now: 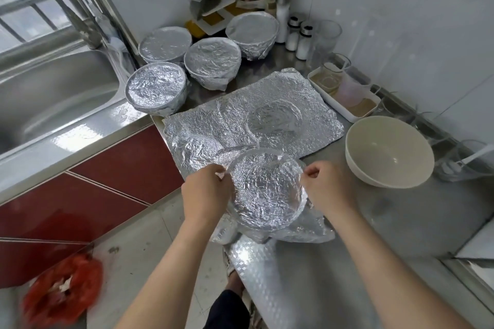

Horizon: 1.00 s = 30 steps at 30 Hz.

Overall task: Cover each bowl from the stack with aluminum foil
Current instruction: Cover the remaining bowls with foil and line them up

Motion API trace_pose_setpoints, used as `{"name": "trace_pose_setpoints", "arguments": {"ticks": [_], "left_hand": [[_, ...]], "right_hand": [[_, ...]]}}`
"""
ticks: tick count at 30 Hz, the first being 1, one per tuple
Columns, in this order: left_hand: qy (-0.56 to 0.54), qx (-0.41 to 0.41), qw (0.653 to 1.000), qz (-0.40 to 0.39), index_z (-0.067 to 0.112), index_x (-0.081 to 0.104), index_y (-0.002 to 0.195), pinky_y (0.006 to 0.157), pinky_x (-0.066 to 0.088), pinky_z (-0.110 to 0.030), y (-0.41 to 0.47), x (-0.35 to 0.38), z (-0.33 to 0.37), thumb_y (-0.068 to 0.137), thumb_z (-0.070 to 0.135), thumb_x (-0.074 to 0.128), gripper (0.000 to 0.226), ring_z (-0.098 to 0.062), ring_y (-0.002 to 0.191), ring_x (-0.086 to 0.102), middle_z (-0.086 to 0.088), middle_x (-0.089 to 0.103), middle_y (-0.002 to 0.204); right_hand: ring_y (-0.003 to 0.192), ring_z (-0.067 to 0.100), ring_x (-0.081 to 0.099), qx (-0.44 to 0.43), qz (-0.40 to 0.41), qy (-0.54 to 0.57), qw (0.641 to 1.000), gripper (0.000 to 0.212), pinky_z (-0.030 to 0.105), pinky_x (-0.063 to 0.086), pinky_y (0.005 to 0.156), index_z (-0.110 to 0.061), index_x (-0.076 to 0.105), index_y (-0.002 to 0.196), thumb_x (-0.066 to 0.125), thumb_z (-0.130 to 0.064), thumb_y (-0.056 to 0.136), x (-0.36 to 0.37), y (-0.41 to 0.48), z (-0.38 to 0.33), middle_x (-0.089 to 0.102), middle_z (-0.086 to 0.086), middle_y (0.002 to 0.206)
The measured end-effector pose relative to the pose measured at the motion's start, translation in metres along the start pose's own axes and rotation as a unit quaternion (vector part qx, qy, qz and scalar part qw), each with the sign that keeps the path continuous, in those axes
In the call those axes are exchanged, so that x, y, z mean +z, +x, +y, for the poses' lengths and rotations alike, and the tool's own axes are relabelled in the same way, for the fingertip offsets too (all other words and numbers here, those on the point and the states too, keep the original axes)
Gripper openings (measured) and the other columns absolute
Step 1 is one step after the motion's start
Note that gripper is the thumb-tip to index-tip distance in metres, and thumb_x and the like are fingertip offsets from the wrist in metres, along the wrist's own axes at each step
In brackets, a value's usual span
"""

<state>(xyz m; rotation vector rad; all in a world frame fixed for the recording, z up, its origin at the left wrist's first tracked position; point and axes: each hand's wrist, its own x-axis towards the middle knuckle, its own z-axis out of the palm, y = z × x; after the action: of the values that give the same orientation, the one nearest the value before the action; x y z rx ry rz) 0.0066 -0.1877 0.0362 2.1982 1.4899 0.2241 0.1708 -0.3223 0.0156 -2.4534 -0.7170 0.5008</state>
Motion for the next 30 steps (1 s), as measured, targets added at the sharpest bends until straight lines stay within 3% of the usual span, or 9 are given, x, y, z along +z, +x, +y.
{"name": "trace_pose_setpoints", "arguments": {"ticks": [3,8,13,17,20,22,24,27,30], "left_hand": [[-0.034,-0.012,0.999,-0.006,0.023,0.06,0.106,0.065,0.033,-0.029,-0.016,-0.009,0.004,0.09,0.027,0.063,0.016,-0.008,0.055,0.049,0.009,0.062,0.064],[-0.065,-0.035,0.996,-0.055,0.026,0.049,0.085,0.061,0.042,-0.032,-0.045,-0.001,-0.004,0.085,0.024,0.064,0.015,-0.015,0.06,0.06,0.002,0.066,0.063],[-0.013,-0.026,0.994,-0.101,0.028,0.048,0.08,0.066,0.05,-0.033,-0.053,0.015,-0.012,0.087,0.026,0.059,0.012,-0.016,0.065,0.063,0.004,0.066,0.063],[0.036,0.061,0.997,-0.041,0.028,0.058,0.095,0.062,0.045,-0.031,-0.034,0.014,0.001,0.092,0.025,0.054,0.006,-0.019,0.082,0.061,0.006,0.068,0.087],[0.007,0.151,0.988,-0.008,0.021,0.066,0.115,0.084,0.043,-0.031,-0.01,0.023,0.015,0.094,0.023,0.058,0.022,-0.022,0.11,0.052,0.001,0.062,0.117],[0.03,0.198,0.98,-0.017,0.023,0.059,0.13,0.103,0.039,-0.038,0.007,0.033,0.022,0.097,0.029,0.056,0.034,-0.026,0.129,0.044,-0.002,0.052,0.139],[0.055,0.217,0.973,-0.049,0.027,0.045,0.143,0.115,0.032,-0.044,0.022,0.043,0.029,0.098,0.037,0.053,0.047,-0.028,0.14,0.034,-0.003,0.039,0.152],[0.074,0.244,0.964,-0.073,0.028,0.036,0.148,0.112,0.036,-0.046,0.035,0.057,0.029,0.097,0.045,0.053,0.057,-0.029,0.136,0.041,-0.005,0.042,0.151],[0.06,0.274,0.958,-0.062,0.023,0.044,0.144,0.102,0.046,-0.04,0.034,0.061,0.026,0.096,0.043,0.056,0.053,-0.024,0.124,0.053,0.0,0.054,0.14]], "right_hand": [[0.072,0.018,0.059,-0.03,0.007,-0.046,0.998,0.012,0.028,0.044,0.061,-0.016,0.066,0.081,0.059,-0.019,0.09,-0.013,0.013,-0.012,0.068,-0.002,0.079],[0.071,0.013,0.056,-0.098,0.007,-0.083,0.992,0.014,0.016,0.03,0.049,-0.014,0.068,0.09,0.056,-0.017,0.095,-0.008,0.033,-0.035,0.067,-0.001,0.085],[0.098,0.021,0.058,-0.133,-0.004,-0.046,0.99,0.016,0.027,0.044,0.078,-0.016,0.067,0.107,0.057,-0.021,0.094,0.016,0.036,-0.038,0.065,0.0,0.103],[0.095,0.019,0.058,-0.035,0.109,0.068,0.991,0.026,0.024,0.04,0.076,-0.011,0.067,0.116,0.056,-0.016,0.093,0.0,0.022,-0.016,0.067,0.005,0.108],[0.091,0.024,0.062,0.103,0.155,0.171,0.968,0.019,0.031,0.044,0.077,-0.009,0.068,0.103,0.058,-0.018,0.09,-0.001,0.004,0.015,0.07,0.009,0.099],[0.098,0.027,0.062,0.176,0.139,0.205,0.953,0.029,0.038,0.046,0.087,-0.009,0.065,0.108,0.06,-0.029,0.087,0.008,-0.007,0.029,0.069,0.009,0.105],[0.09,0.02,0.055,0.219,0.113,0.235,0.94,0.039,0.036,0.043,0.082,-0.012,0.058,0.103,0.056,-0.044,0.08,0.018,-0.013,0.037,0.064,0.006,0.101],[0.085,0.019,0.049,0.252,0.07,0.321,0.91,0.015,0.029,0.038,0.075,-0.014,0.054,0.098,0.055,-0.027,0.091,0.028,-0.009,0.035,0.058,0.004,0.094],[0.072,0.02,0.049,0.234,0.065,0.324,0.914,0.016,0.029,0.036,0.062,-0.007,0.059,0.09,0.045,-0.013,0.096,0.037,0.002,0.027,0.057,0.007,0.079]]}}
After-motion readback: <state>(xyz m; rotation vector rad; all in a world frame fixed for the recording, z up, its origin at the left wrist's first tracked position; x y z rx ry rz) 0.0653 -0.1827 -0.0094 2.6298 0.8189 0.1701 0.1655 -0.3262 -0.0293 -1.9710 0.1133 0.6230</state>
